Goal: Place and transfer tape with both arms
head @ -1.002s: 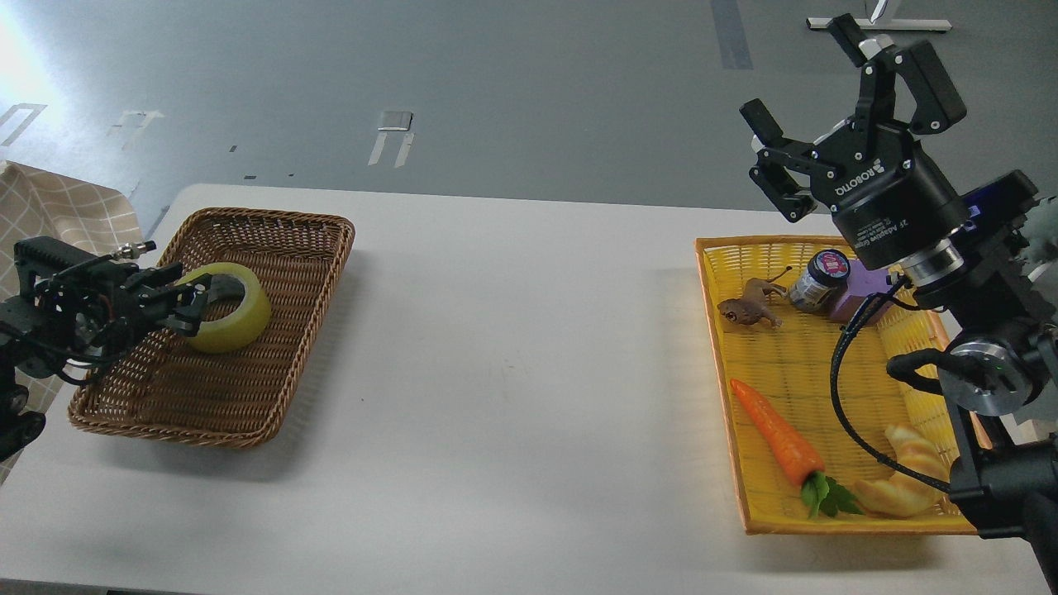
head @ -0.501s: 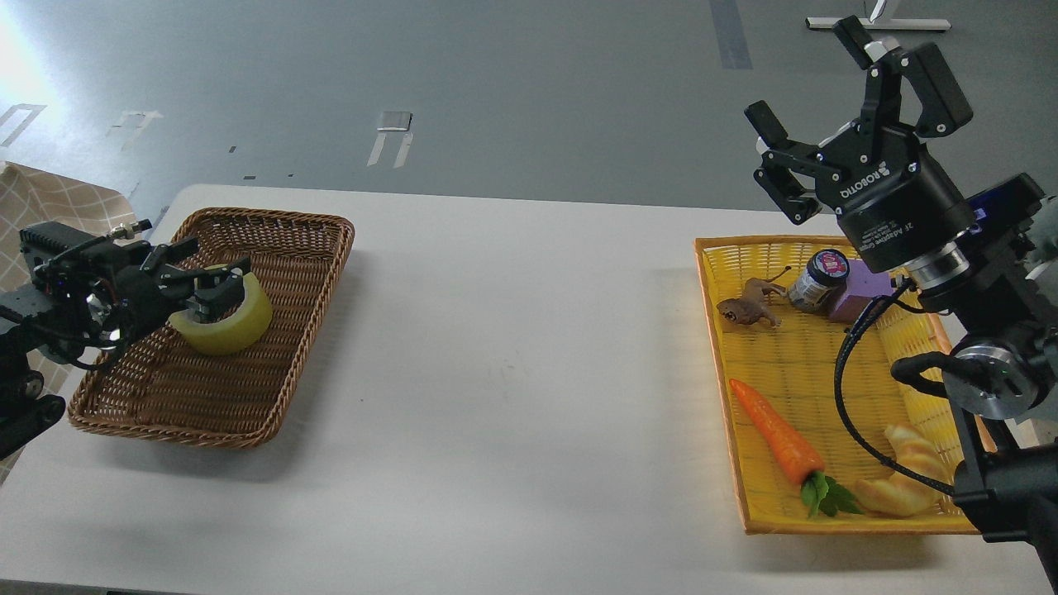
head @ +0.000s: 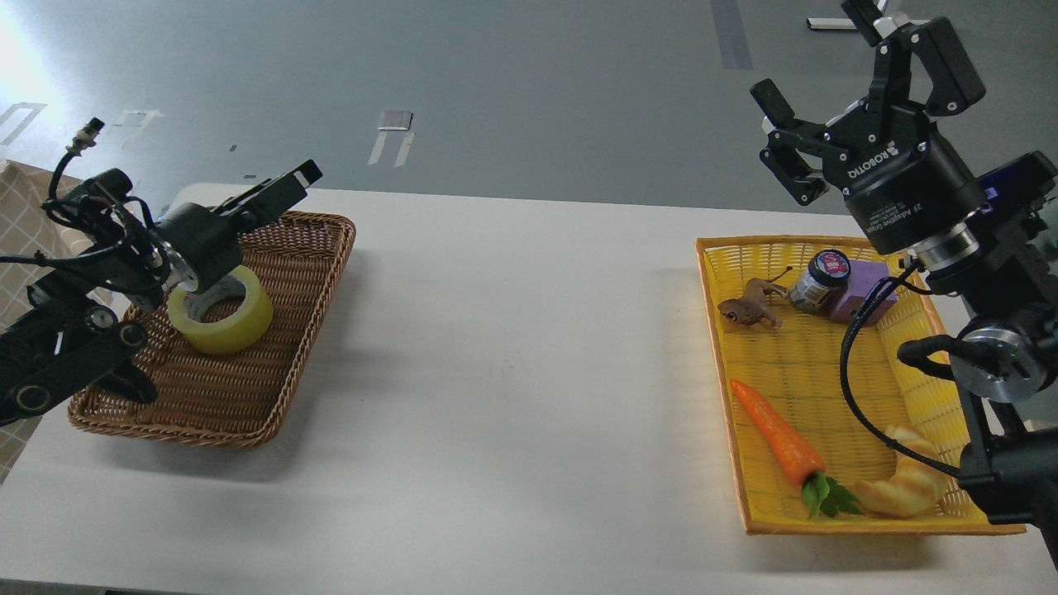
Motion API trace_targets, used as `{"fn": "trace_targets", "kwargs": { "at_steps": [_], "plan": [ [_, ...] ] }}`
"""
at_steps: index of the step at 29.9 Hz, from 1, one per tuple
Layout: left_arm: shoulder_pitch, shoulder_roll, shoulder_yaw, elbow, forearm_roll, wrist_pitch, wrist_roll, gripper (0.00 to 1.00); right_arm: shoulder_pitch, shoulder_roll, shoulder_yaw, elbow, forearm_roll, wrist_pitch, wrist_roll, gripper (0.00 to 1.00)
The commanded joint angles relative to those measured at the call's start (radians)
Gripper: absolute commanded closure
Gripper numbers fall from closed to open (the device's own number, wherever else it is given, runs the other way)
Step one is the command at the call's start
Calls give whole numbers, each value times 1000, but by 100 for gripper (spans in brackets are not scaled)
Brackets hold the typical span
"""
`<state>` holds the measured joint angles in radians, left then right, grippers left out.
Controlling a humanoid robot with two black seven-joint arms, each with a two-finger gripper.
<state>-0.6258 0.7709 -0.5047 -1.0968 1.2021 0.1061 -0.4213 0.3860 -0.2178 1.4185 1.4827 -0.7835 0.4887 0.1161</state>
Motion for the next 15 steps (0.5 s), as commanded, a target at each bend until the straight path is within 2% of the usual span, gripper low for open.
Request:
{"fn": "trace_targets", "kwargs": {
  "at_steps": [1, 6, 12, 15],
  "plan": [
    [3, -53, -50, -21, -45, -3, -16, 3, 11, -1, -3, -5, -10, 0, -1, 0],
    [-32, -107, -90, -51, -201, -11, -14, 3, 17, -2, -3, -30, -13, 0, -1, 0],
    [-58, -191, -173, -118, -398, -106, -7, 2, 83, -2, -6, -76, -30, 0, -4, 0],
    [-57, -240, -230, -130, -424, -163, -2, 2, 91, -2, -7, -84, -36, -15, -27, 0]
  ]
}}
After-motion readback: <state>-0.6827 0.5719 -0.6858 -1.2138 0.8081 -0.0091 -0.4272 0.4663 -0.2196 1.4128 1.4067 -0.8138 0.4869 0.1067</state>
